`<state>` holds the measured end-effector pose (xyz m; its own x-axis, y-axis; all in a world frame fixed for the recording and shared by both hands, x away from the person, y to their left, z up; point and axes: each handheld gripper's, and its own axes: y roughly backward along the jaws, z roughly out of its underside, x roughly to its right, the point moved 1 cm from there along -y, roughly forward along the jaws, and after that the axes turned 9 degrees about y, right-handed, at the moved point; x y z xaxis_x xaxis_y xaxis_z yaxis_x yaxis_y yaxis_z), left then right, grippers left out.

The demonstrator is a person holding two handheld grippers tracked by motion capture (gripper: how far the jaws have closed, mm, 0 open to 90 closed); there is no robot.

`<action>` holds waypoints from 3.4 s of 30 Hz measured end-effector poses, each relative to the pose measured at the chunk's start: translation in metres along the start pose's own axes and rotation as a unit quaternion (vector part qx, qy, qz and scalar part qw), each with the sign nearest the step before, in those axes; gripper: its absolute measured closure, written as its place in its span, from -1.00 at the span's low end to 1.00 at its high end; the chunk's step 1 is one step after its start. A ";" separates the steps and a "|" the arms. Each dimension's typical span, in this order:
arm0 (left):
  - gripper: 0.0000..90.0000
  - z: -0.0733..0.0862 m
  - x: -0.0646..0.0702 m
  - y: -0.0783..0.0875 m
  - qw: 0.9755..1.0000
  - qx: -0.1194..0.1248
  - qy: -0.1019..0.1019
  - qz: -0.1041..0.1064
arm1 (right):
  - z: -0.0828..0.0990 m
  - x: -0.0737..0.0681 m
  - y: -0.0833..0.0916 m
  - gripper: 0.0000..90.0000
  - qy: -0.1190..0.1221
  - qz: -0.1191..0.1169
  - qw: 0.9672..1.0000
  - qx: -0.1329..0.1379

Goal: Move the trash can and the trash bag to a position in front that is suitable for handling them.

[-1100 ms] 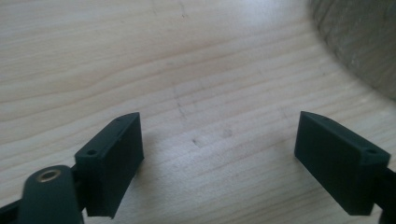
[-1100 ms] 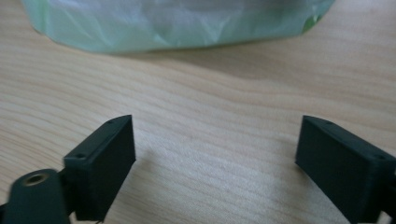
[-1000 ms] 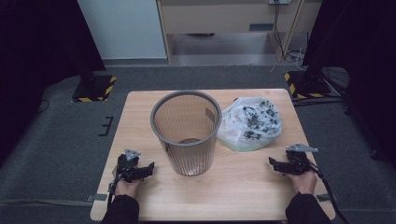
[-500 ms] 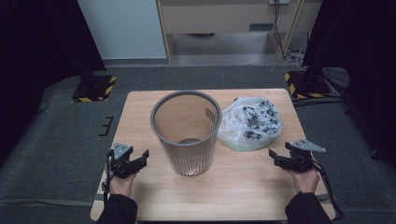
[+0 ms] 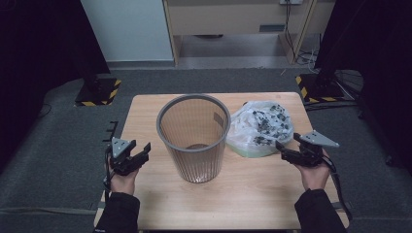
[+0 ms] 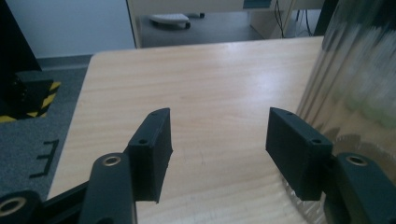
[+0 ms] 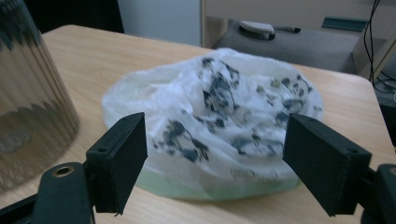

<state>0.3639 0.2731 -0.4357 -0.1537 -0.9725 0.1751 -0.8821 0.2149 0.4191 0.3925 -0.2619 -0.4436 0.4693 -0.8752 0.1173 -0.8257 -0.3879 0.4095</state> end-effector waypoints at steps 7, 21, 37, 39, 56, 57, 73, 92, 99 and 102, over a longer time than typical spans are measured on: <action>0.01 -0.021 0.007 -0.002 1.000 0.029 0.007 0.003 | -0.027 -0.022 -0.012 -0.38 0.011 -0.014 0.999 0.029; 0.30 -0.019 0.033 -0.023 0.999 0.017 -0.004 0.040 | -0.059 -0.084 -0.059 0.03 0.018 -0.046 0.998 0.050; 0.81 -0.020 0.051 -0.029 0.998 0.017 -0.011 0.064 | -0.076 -0.123 -0.084 0.53 0.032 -0.048 0.997 0.057; 0.89 -0.020 0.051 -0.029 0.998 0.018 -0.012 0.065 | -0.076 -0.125 -0.085 0.62 0.031 -0.050 0.997 0.057; 1.00 -0.011 0.085 -0.019 0.998 0.011 -0.023 0.062 | -0.068 -0.119 -0.052 0.84 0.055 -0.047 0.997 0.035; 1.00 -0.010 0.088 -0.019 0.998 0.012 -0.027 0.063 | -0.066 -0.117 -0.049 0.84 0.053 -0.046 0.997 0.036; 1.00 -0.002 0.128 -0.020 0.995 0.011 -0.045 0.088 | -0.049 -0.093 -0.009 0.78 0.068 -0.012 0.997 0.015; 0.08 0.026 0.048 -0.015 0.996 -0.061 -0.059 0.035 | -0.011 -0.044 -0.043 -0.17 0.063 0.044 0.997 -0.020; -0.09 0.053 0.028 -0.016 0.993 -0.096 -0.063 0.021 | -0.001 -0.040 -0.077 -0.29 0.039 0.045 0.998 -0.029; -0.14 0.056 0.024 -0.017 0.993 -0.101 -0.053 0.021 | 0.005 -0.037 -0.090 -0.19 0.040 0.052 0.997 -0.048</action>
<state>0.3501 0.2406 -0.4884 -0.2442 -0.9640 0.1057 -0.7680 0.2588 0.5859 0.4476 -0.1958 -0.4892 0.4094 -0.8821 0.2332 -0.8391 -0.2637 0.4758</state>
